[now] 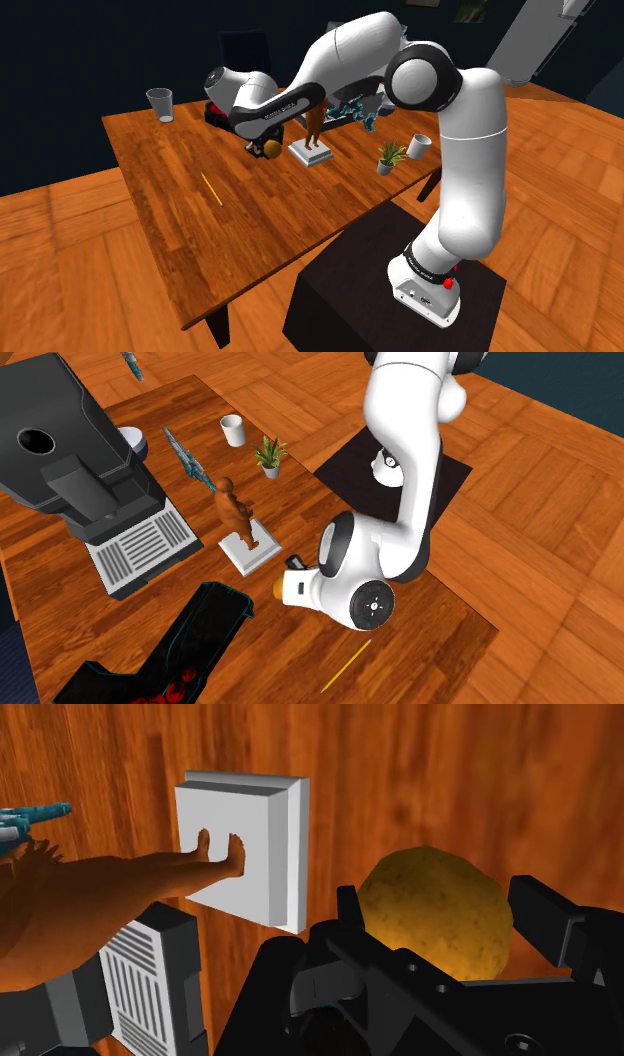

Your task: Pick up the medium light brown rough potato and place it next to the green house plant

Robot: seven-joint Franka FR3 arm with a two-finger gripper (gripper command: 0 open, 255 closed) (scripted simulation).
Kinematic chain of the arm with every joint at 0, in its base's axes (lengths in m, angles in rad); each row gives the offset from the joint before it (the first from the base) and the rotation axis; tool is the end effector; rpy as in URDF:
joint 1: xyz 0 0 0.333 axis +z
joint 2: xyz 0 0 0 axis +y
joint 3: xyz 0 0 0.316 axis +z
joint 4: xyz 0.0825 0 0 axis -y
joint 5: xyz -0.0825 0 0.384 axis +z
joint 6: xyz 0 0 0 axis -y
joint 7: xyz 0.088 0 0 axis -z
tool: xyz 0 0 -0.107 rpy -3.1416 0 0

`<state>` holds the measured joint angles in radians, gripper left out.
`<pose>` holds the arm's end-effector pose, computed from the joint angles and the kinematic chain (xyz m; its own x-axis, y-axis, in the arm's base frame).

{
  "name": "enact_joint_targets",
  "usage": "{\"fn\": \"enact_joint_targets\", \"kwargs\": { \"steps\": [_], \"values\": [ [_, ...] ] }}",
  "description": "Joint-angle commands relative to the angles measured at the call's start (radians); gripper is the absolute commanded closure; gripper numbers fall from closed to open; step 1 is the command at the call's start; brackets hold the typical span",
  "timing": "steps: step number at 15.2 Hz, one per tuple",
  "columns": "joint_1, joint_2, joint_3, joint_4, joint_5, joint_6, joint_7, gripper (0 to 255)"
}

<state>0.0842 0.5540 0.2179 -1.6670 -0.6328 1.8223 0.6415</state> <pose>0.6296 0.1311 0.2731 0.9913 -0.0953 -0.0913 -0.0308 -0.8397 0.5422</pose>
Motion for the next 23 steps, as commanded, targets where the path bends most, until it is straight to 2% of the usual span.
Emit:
{"fn": "enact_joint_targets", "kwargs": {
  "steps": [1, 23],
  "values": [
    [0.001, -0.013, 0.003, 0.008, 0.006, -0.019, -0.010, 255],
    [0.005, -0.133, 0.020, 0.119, 0.051, -0.217, -0.124, 255]
  ]
}}
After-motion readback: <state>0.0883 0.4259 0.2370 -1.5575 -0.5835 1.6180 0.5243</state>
